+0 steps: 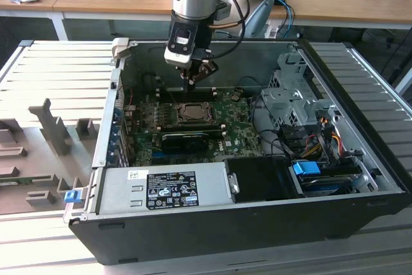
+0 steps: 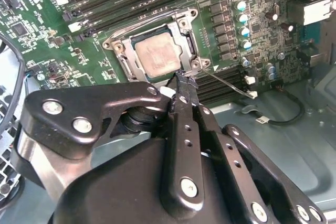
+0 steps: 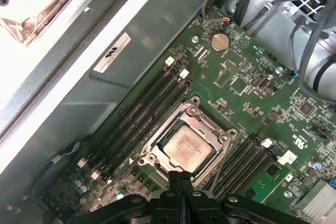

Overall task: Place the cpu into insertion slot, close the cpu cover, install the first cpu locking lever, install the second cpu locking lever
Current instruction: 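Install the first cpu locking lever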

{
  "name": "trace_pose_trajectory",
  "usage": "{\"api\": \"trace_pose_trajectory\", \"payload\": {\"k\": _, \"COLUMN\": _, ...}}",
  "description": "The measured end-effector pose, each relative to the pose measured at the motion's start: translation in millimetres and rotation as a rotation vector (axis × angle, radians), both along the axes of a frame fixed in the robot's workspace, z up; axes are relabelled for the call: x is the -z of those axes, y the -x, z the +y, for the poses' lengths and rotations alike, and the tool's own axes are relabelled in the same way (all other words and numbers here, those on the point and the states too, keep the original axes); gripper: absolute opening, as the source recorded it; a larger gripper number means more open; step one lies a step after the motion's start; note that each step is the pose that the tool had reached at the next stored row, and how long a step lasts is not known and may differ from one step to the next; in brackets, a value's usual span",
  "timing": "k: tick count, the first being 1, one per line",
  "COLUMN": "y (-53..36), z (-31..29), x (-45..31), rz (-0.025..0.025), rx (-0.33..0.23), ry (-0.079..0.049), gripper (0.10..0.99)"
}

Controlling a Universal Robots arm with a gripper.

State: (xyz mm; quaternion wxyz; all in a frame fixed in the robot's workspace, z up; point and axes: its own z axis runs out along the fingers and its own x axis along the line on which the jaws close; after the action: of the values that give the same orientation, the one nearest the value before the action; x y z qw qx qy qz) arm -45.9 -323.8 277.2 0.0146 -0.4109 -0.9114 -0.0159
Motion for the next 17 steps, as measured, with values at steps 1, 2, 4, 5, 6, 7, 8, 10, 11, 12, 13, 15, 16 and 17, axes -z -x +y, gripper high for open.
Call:
{"api": "trace_pose_trajectory", "payload": {"k": 1, "y": 0.0, "z": 0.0, "x": 0.0, "rz": 0.0, "rx": -0.003, "ry": 0.0, "gripper": 0.106}}
{"api": "trace_pose_trajectory", "payload": {"k": 2, "y": 0.0, "z": 0.0, "x": 0.0, "rz": 0.0, "rx": -0.008, "ry": 0.0, "gripper": 0.106}}
{"api": "trace_pose_trajectory", "payload": {"k": 4, "y": 0.0, "z": 0.0, "x": 0.0, "rz": 0.0, "rx": -0.023, "ry": 0.0, "gripper": 0.106}}
{"api": "trace_pose_trajectory", "payload": {"k": 5, "y": 0.0, "z": 0.0, "x": 0.0, "rz": 0.0, "rx": -0.029, "ry": 0.0, "gripper": 0.106}}
{"api": "trace_pose_trajectory", "payload": {"k": 6, "y": 0.0, "z": 0.0, "x": 0.0, "rz": 0.0, "rx": -0.038, "ry": 0.0, "gripper": 0.106}}
{"api": "trace_pose_trajectory", "payload": {"k": 7, "y": 0.0, "z": 0.0, "x": 0.0, "rz": -0.0001, "rx": -0.046, "ry": 0.0, "gripper": 0.106}}
{"api": "trace_pose_trajectory", "payload": {"k": 8, "y": 0.0, "z": 0.0, "x": 0.0, "rz": 0.0, "rx": -0.059, "ry": 0.0, "gripper": 0.106}}
{"api": "trace_pose_trajectory", "payload": {"k": 10, "y": 0.0, "z": 0.0, "x": 0.0, "rz": 0.0, "rx": -0.086, "ry": 0.0, "gripper": 0.106}}
{"api": "trace_pose_trajectory", "payload": {"k": 11, "y": 0.0, "z": 0.0, "x": 0.0, "rz": 0.0, "rx": -0.098, "ry": 0.0, "gripper": 0.106}}
{"api": "trace_pose_trajectory", "payload": {"k": 12, "y": 0.0, "z": 0.0, "x": 0.0, "rz": 0.0, "rx": -0.109, "ry": 0.0, "gripper": 0.106}}
{"api": "trace_pose_trajectory", "payload": {"k": 13, "y": 0.0, "z": 0.0, "x": 0.0, "rz": 0.0, "rx": -0.119, "ry": 0.0, "gripper": 0.106}}
{"api": "trace_pose_trajectory", "payload": {"k": 15, "y": 0.0, "z": 0.0, "x": 0.0, "rz": 0.0, "rx": -0.142, "ry": 0.0, "gripper": 0.106}}
{"api": "trace_pose_trajectory", "payload": {"k": 16, "y": 0.0, "z": -0.1, "x": 0.0, "rz": 0.0, "rx": -0.159, "ry": 0.0, "gripper": 0.106}}
{"api": "trace_pose_trajectory", "payload": {"k": 17, "y": 0.0, "z": -0.1, "x": 0.0, "rz": 0.0, "rx": -0.168, "ry": 0.0, "gripper": 0.106}}
